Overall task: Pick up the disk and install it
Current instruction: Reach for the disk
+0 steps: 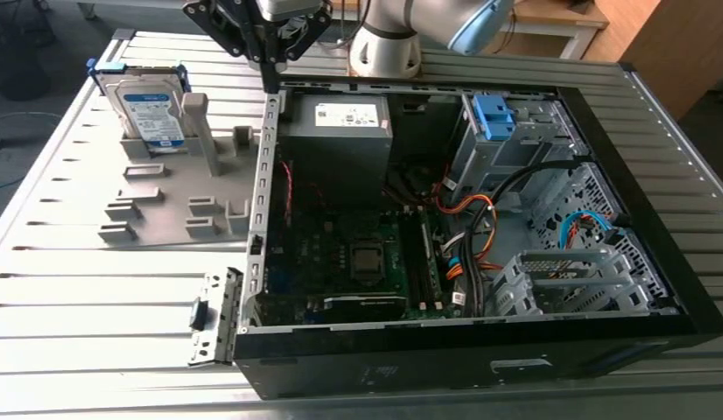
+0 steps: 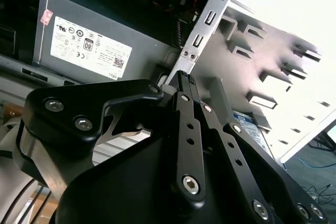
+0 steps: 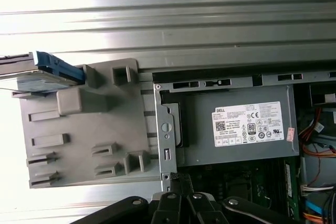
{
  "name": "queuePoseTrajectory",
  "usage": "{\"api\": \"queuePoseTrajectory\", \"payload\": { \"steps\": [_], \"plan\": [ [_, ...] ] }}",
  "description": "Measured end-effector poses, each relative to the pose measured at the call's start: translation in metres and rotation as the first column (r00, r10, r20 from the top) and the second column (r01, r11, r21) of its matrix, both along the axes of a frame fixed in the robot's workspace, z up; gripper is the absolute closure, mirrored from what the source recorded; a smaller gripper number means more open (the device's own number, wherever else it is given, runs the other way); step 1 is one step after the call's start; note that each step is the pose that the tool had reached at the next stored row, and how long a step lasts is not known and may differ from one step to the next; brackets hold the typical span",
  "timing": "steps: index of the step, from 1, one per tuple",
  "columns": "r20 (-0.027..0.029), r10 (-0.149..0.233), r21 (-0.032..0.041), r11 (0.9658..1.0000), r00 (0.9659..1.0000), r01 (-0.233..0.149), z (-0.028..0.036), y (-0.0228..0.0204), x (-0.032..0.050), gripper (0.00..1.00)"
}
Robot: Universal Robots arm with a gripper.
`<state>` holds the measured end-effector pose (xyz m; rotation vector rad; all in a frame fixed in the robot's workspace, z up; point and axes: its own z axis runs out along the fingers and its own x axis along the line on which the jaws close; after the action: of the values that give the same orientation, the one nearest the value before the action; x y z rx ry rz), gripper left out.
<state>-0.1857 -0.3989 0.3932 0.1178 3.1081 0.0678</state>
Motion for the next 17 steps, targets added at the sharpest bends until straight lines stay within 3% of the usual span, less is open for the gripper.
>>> {"api": "queuePoseTrajectory", "payload": {
  "steps": [17],
  "plan": [
    [0.0000, 0.000, 0.0000, 1.0000, 1.0000, 0.000, -0.0003, 0.0000, -0.0214, 0.89]
  ]
}}
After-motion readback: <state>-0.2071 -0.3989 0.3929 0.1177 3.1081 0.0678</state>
